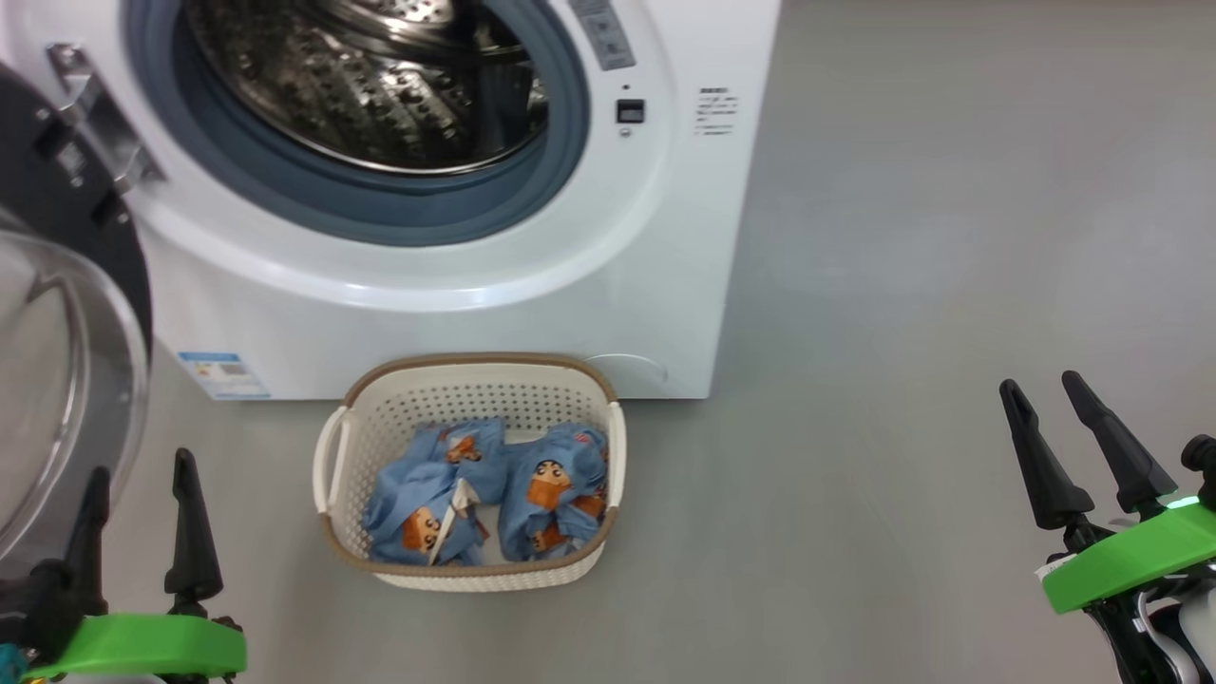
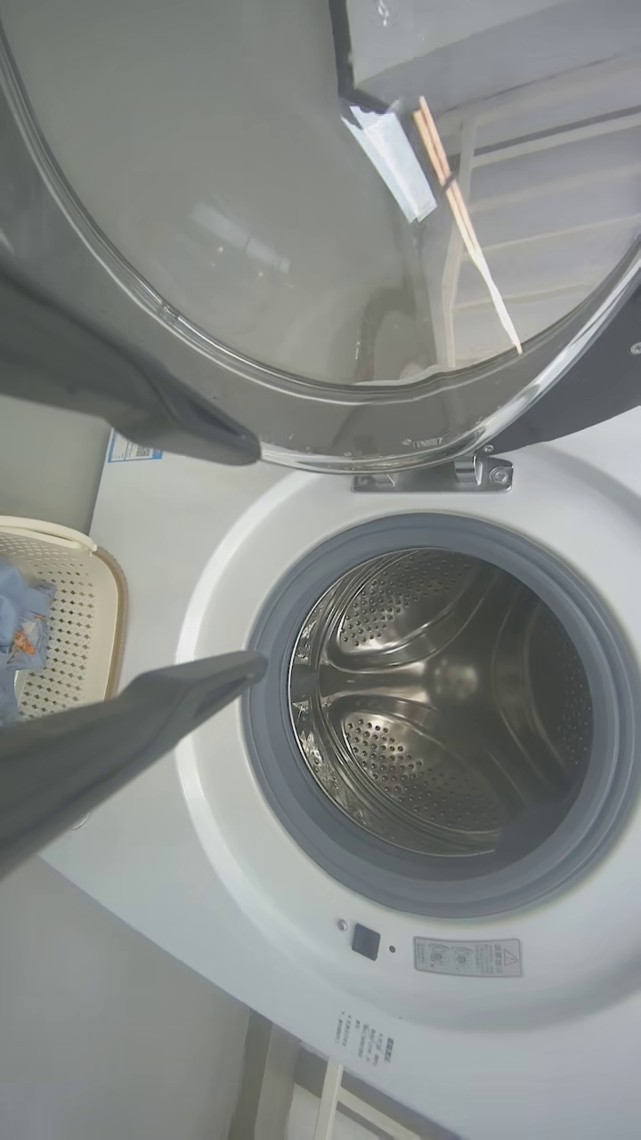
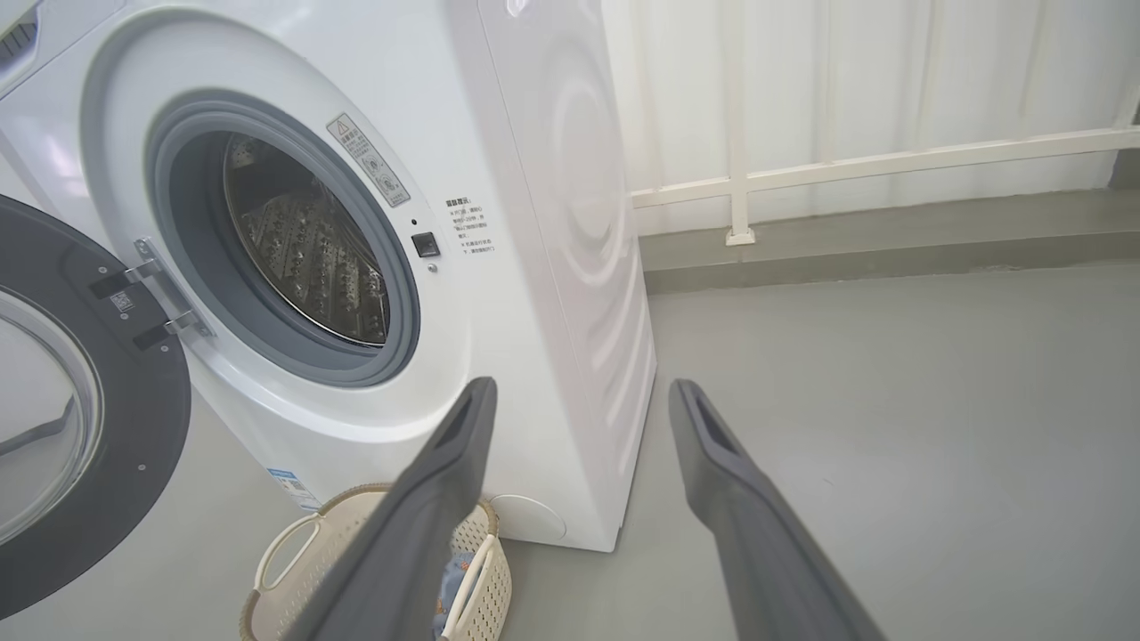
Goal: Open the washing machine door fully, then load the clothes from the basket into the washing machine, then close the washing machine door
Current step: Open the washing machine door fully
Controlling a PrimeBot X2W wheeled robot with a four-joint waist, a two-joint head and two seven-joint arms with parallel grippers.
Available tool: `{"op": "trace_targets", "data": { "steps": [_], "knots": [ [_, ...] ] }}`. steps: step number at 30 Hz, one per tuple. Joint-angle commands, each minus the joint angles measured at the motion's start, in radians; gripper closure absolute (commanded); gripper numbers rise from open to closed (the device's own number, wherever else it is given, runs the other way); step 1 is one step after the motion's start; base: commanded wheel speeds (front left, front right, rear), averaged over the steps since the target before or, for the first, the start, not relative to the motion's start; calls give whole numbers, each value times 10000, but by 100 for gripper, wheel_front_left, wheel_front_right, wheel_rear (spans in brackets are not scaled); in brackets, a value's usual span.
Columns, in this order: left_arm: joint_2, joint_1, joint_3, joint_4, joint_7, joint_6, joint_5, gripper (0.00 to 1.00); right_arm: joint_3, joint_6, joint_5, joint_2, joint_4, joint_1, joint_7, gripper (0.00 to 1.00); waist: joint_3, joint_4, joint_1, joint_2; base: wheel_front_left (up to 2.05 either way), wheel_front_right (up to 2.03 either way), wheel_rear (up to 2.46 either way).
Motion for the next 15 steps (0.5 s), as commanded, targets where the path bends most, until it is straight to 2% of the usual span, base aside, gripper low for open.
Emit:
{"op": "trace_targets", "data": {
  "steps": [1, 15],
  "knots": [
    [366, 7, 260, -223, -53, -21, 54, 0, 29, 75, -187, -194, -256, 50, -122, 0, -87, -354, 0, 0, 0, 0, 0],
    [298, 333, -259, -360, -53, -21, -51, 0, 53, 75, -244, -88, -287, 268, -122, 0, -287, -1145, 0, 0, 0, 0, 0]
  ]
}}
